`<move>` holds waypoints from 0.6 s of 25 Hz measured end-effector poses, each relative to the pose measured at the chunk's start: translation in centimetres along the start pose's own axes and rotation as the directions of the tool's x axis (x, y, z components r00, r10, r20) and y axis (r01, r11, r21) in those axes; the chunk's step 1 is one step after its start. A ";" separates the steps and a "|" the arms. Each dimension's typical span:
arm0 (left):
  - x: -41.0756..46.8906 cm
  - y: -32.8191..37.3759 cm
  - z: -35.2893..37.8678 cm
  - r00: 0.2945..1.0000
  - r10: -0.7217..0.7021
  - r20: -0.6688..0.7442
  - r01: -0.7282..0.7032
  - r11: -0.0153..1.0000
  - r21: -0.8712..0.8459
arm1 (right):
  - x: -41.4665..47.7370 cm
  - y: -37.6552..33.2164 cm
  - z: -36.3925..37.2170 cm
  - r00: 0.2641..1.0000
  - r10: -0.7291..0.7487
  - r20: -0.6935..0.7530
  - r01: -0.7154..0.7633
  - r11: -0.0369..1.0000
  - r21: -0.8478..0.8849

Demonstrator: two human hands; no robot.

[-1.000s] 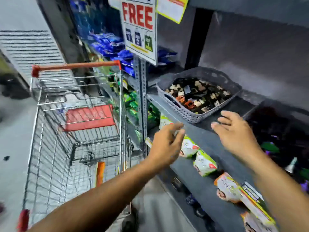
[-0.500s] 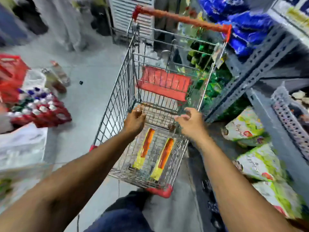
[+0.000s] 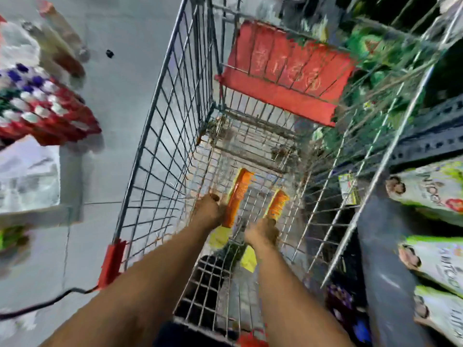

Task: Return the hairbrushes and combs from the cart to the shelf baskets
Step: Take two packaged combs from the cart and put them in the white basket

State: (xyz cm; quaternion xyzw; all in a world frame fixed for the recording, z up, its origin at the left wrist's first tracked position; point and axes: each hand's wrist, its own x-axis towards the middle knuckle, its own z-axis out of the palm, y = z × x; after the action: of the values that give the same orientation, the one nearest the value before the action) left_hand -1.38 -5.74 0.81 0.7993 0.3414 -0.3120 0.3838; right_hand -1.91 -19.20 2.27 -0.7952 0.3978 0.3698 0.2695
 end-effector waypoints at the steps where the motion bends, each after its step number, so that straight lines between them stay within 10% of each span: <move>1: 0.7 -0.3 0.5 1.000 -0.014 -0.010 0.014 0.999 0.040 | 0.5 0.2 0.7 0.996 0.084 -0.035 -0.084 0.996 0.015; 15: 1.1 -1.5 3.0 0.994 0.007 -0.106 0.014 0.980 0.200 | 2.0 1.8 2.2 0.964 -0.105 -0.245 0.071 0.987 -0.145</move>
State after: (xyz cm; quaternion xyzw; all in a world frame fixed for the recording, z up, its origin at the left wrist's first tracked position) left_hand -2.64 -7.21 -2.16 0.8489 0.3295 -0.3024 0.2818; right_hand -3.39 -19.46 -0.82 -0.8691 0.3670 0.2796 0.1784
